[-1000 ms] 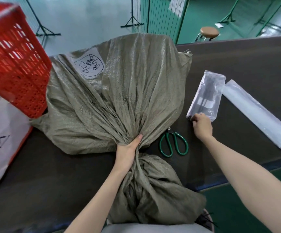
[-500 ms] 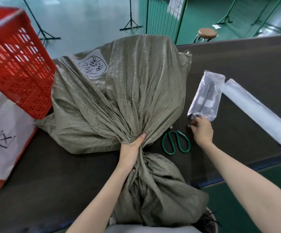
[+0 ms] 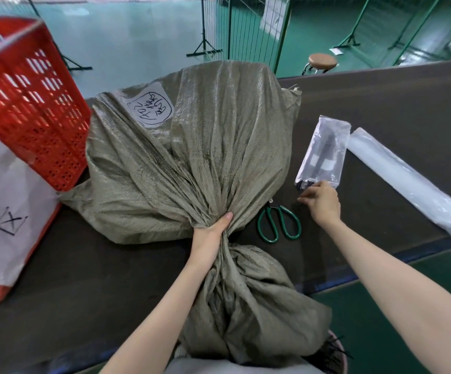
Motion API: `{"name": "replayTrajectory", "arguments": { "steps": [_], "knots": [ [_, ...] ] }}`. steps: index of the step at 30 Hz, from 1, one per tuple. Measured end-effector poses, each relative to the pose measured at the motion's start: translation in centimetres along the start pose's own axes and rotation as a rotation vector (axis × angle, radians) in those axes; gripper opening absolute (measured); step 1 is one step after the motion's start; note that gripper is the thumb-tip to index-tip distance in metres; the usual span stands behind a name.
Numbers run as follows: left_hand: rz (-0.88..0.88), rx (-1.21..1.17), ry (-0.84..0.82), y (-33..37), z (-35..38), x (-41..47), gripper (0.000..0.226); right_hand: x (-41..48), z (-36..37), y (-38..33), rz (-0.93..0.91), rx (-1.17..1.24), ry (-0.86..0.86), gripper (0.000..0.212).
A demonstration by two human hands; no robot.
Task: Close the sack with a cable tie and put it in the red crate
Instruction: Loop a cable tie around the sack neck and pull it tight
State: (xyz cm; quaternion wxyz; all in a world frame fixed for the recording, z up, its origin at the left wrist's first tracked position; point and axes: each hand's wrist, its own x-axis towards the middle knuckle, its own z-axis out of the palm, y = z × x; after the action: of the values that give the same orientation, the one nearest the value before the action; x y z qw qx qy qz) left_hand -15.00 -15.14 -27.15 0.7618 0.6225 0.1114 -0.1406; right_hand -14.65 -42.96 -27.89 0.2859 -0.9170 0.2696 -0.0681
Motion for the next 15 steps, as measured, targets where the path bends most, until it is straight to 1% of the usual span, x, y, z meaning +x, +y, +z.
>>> {"name": "replayTrajectory", "arguments": {
  "steps": [2, 4, 5, 7, 9, 11, 14, 15],
  "knots": [
    [0.000, 0.005, -0.004, 0.1, 0.0, 0.0, 0.054, 0.4, 0.0, 0.2, 0.069, 0.143, -0.092, 0.011],
    [-0.002, 0.010, -0.012, 0.2, -0.1, -0.1, 0.055, 0.4, -0.1, 0.1, 0.100, 0.196, -0.143, 0.013],
    [-0.003, 0.015, -0.018, 0.3, -0.1, -0.1, 0.055, 0.2, -0.1, 0.0, 0.092, 0.191, -0.135, 0.012],
    [-0.005, 0.021, -0.017, 0.4, 0.0, -0.2, 0.054, -0.3, -0.2, -0.4, 0.026, 0.166, -0.063, 0.008],
    [-0.015, 0.032, -0.017, 0.8, 0.0, -0.3, 0.054, -1.0, -0.3, -1.1, -0.026, 0.227, 0.012, 0.010],
    [-0.045, 0.046, -0.051, 1.1, -0.2, -0.5, 0.053, -2.1, -0.5, -2.2, -0.033, 0.438, 0.003, 0.013],
    [-0.134, 0.084, -0.178, 1.6, -1.0, -1.0, 0.049, -4.4, -1.2, -4.0, -0.054, 0.791, -0.088, 0.020],
    [-0.162, 0.102, -0.211, 1.8, -1.2, -1.1, 0.046, -5.3, -1.4, -4.5, -0.048, 0.858, -0.110, 0.021]
  ]
}}
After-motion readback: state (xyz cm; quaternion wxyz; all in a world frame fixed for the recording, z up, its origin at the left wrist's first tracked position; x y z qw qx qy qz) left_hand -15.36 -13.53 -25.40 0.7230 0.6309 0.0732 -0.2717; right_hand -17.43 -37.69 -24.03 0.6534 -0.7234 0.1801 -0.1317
